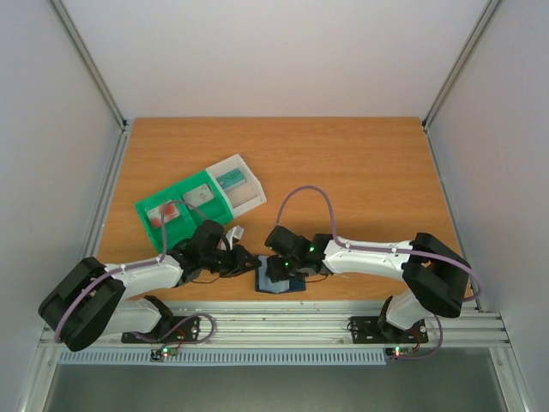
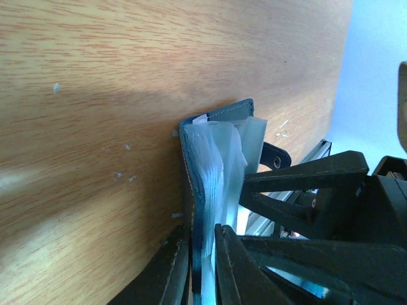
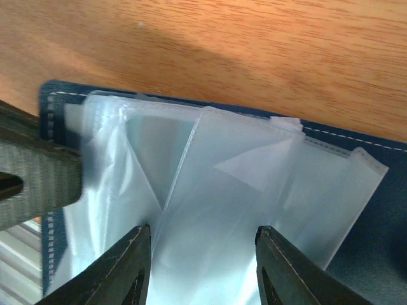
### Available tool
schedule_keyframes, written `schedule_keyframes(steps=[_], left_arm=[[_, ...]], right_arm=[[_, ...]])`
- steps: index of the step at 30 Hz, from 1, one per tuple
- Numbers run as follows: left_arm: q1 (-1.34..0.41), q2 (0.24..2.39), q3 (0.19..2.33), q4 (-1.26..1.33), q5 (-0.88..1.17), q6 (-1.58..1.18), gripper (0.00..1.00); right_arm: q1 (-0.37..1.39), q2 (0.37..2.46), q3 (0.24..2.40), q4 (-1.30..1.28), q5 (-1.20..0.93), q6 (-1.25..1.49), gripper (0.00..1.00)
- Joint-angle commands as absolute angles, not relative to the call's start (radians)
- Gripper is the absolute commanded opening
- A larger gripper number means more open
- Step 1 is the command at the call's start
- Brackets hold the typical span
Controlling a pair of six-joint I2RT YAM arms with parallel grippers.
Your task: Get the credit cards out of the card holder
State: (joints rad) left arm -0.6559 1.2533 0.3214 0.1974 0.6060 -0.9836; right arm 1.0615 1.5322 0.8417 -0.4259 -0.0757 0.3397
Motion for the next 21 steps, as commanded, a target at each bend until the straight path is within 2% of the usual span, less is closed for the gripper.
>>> schedule_keyframes(steps=[1, 5, 14, 17, 21], left_arm=[[-0.659, 1.238, 0.324, 0.271, 0.629, -0.987, 0.12], [-0.658, 1.234, 0.32, 0.275, 0.629, -0.989, 0.01], [-0.659, 1.222, 0.319, 0.273, 0.632, -0.994, 0.0], [-0.659, 1.223, 0.319, 0.273, 0.632, -0.992, 0.0], [-0.66, 1.223, 0.319, 0.275, 0.631, -0.995, 0.0]], right_arm=[[1.068, 1.517, 0.814, -0.433, -0.014, 0.355, 0.44], [1.068, 1.494, 0.799, -0.456, 0.033, 0.362, 0.41], [1.068, 1.394, 0.838, -0.699, 0.238, 0.41, 0.36], [1.071, 1.329, 0.86, -0.724, 0.223, 0.405, 0.37], [1.074, 1.278, 0.845, -0.581, 0.081, 0.356, 0.41]])
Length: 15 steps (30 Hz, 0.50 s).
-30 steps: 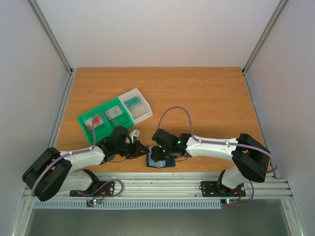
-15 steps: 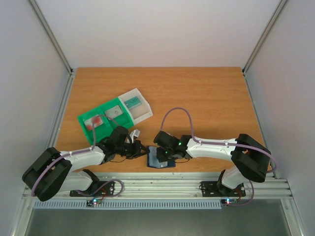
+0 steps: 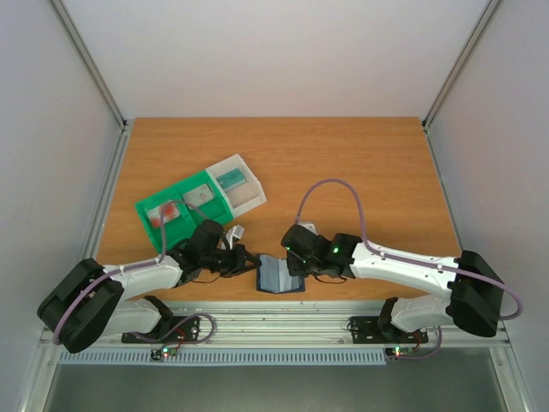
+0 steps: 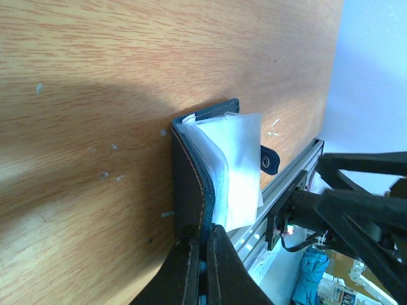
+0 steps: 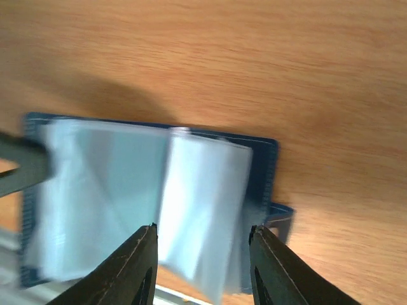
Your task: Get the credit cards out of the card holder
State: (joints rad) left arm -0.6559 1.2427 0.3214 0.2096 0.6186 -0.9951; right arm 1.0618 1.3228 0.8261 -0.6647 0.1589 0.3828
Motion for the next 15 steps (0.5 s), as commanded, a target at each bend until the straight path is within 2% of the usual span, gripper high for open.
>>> schedule_keyframes(steps=[1, 4, 11, 15], left_arm=[[-0.659, 1.223, 0.319, 0.275, 0.63, -0.996, 0.0], [-0.659, 1.223, 0.32, 0.274, 0.628, -0.997, 0.0], [-0.659, 1.226, 0.319, 0.273, 0.624, -0.999, 0.01], [-0.66, 1.227, 0.322, 0.273, 0.623, -1.0, 0.03]], right_arm=[[1.074, 1.282, 0.836, -0.543, 0.046, 0.352, 0.41], [1.074, 1.332, 0.827, -0.464, -0.038, 0.346, 0.45], [1.074, 1.45, 0.849, -0.383, -0.137, 0.34, 0.62], [1.074, 1.493, 0.845, -0.363, -0.144, 0.34, 0.65]])
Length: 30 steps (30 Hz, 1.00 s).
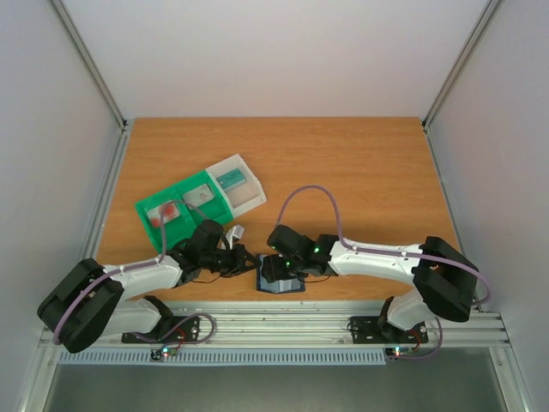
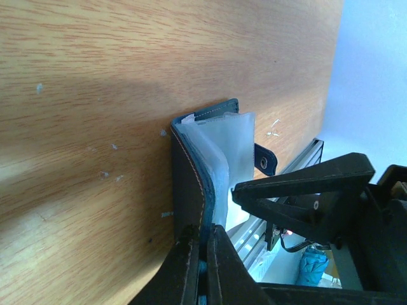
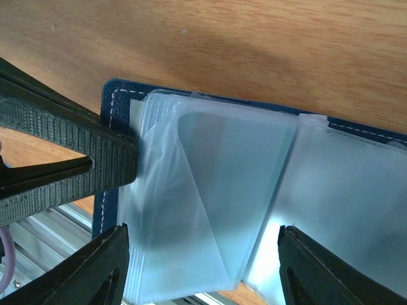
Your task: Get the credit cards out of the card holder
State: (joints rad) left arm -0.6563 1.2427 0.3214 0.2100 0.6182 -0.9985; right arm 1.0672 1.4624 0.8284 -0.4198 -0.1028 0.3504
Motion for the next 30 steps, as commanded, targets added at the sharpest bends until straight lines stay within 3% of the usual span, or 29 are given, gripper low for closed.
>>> schedule_keyframes(steps=[1, 6, 27, 30], left_arm=[[-0.661, 1.227, 0.321, 0.273, 0.624, -1.0, 0.04], [-0.659, 1.225, 0.322, 0.275, 0.626, -1.0, 0.09], [-0.661, 1.238, 0.308, 0.314, 0.626, -1.014, 0.11], [-0.66, 1.243, 0.304, 0.299, 0.607, -1.007, 0.16]], right_arm=[[1.074, 1.502, 0.843, -0.356, -0.147, 0.342, 0.65], [1.072, 1.527, 0.834, -0.353, -0.134, 0.345, 0.61], [1.072, 1.475, 0.779, -0.381, -0.034, 0.359, 0.21], [1.072, 1.466, 0.775, -0.399, -0.006, 0.357, 0.17]])
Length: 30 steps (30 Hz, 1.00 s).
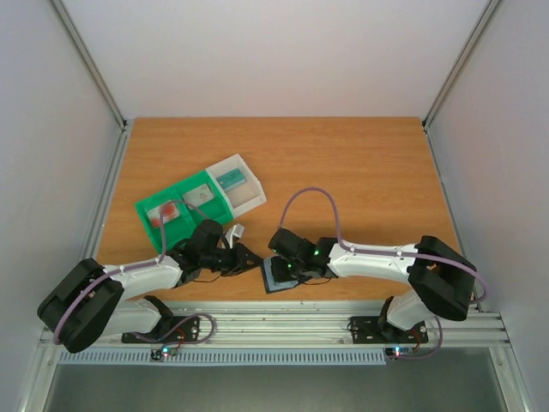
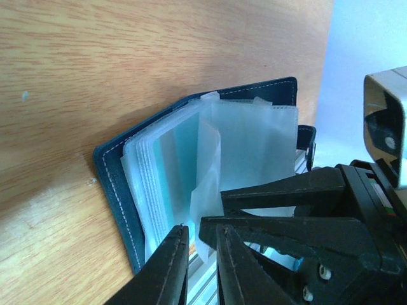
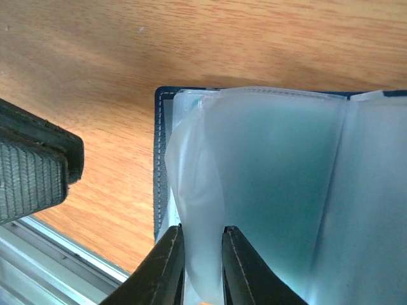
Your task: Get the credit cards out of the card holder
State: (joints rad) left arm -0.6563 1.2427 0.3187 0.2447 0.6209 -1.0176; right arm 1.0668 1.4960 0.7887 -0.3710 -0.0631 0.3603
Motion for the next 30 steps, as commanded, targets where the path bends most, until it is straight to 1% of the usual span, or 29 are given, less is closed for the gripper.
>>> schedule_keyframes(steps=[1, 3, 6, 7, 10, 14, 20, 24, 30], left_arm=[[-0.66, 1.245, 0.302, 0.291, 0.599, -1.004, 0.18], [-0.661, 1.25, 0.304, 0.271, 0.585, -0.995, 0.21], [-0.66, 1.262, 0.308, 0.259, 0.578, -0.984, 0.23], [-0.661, 1.267, 0.31, 0.26, 0.578, -0.982, 0.23], [-0.66, 1.276, 0.314, 0.264, 0.58, -0.98, 0.24], [-0.661, 1.264, 0.313, 0.244, 0.564, -0.982, 0.24], [-0.661, 1.124, 0.319, 0.043, 0.456, -0.952, 0.25], [-0.661, 1.084, 0.333, -0.037, 0.441, -0.923, 0.25], [-0.66, 1.163, 0.34, 0.032, 0.495, -0.919, 0.25]], right_arm=[[1.072, 1.463, 0.775, -0.406, -0.003, 0.358, 0.15], [1.072, 1.451, 0.773, -0.417, 0.028, 0.355, 0.13], [1.072, 1.427, 0.763, -0.417, 0.042, 0.347, 0.03], [1.072, 1.421, 0.761, -0.419, 0.049, 0.346, 0.01], [1.072, 1.404, 0.755, -0.42, 0.057, 0.342, 0.01], [1.072, 1.368, 0.727, -0.326, -0.041, 0.327, 0.01], [1.071, 1.37, 0.735, -0.205, -0.187, 0.341, 0.01], [1.065, 1.367, 0.727, -0.256, -0.132, 0.359, 0.02], [1.038, 1.363, 0.677, -0.364, -0.037, 0.383, 0.07]])
